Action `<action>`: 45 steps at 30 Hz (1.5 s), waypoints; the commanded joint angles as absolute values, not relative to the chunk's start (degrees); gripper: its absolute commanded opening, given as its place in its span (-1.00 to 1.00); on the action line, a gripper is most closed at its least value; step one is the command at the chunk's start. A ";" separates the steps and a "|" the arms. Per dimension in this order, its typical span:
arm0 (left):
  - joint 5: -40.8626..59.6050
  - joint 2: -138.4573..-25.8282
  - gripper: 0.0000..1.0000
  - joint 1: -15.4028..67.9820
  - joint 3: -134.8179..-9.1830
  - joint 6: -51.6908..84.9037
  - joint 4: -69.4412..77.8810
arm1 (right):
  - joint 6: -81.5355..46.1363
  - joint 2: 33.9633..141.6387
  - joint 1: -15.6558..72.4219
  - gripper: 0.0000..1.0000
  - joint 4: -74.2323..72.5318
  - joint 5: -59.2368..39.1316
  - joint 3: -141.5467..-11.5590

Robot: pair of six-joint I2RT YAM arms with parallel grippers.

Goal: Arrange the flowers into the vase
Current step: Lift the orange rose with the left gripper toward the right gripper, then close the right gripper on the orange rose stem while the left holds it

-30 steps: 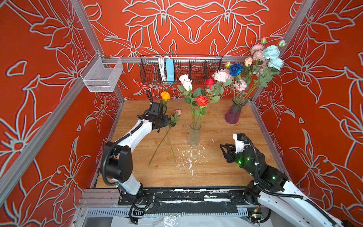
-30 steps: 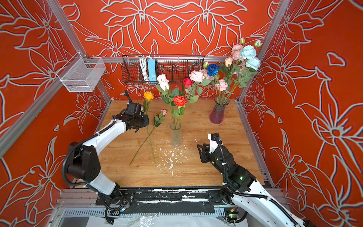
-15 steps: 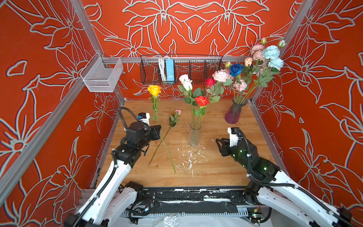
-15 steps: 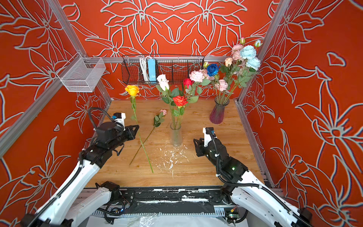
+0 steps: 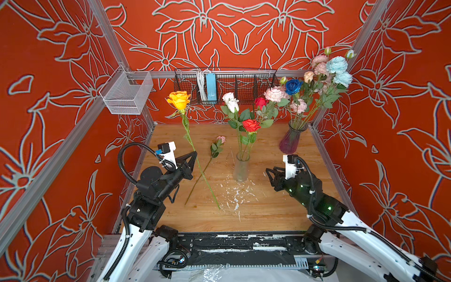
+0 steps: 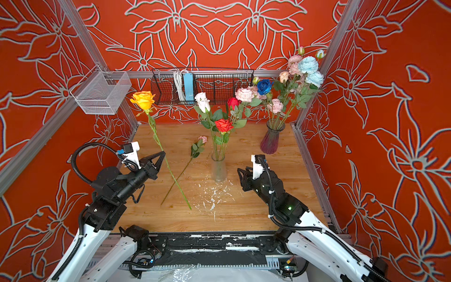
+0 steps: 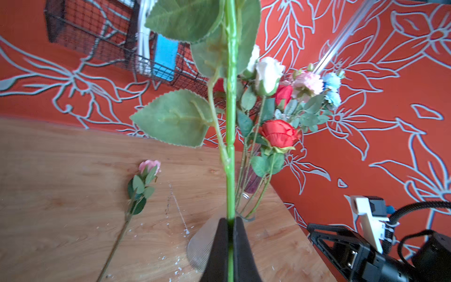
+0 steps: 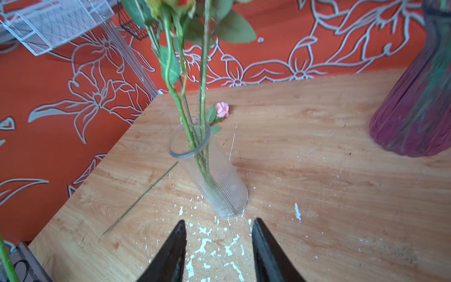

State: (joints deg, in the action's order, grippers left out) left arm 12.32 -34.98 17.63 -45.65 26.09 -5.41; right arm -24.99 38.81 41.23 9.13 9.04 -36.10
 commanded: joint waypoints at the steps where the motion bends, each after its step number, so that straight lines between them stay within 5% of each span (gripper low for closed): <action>1: 10.16 -36.05 -1.00 23.24 -48.88 21.30 -0.26 | -21.80 38.94 41.20 -0.04 10.39 6.17 -39.63; 14: 0.70 -51.28 -1.00 46.68 -60.97 7.50 3.69 | -17.56 38.74 41.22 0.03 10.75 -4.39 -46.49; 23: 1.99 -58.73 -1.00 50.04 -62.70 7.82 9.41 | -22.17 48.28 41.56 0.02 0.16 -27.55 -51.53; 31: 1.83 -60.91 -1.00 50.36 -60.93 9.97 12.17 | -22.85 53.45 41.75 0.01 -4.65 -28.49 -54.66; 39: 1.53 -60.32 -1.00 50.45 -59.58 9.39 13.21 | -22.36 56.96 41.74 -0.16 -4.06 -27.32 -57.30; 45: 2.37 -61.27 -1.00 50.45 -58.83 10.20 15.19 | -23.32 61.76 41.75 -0.74 -5.16 -27.67 -60.51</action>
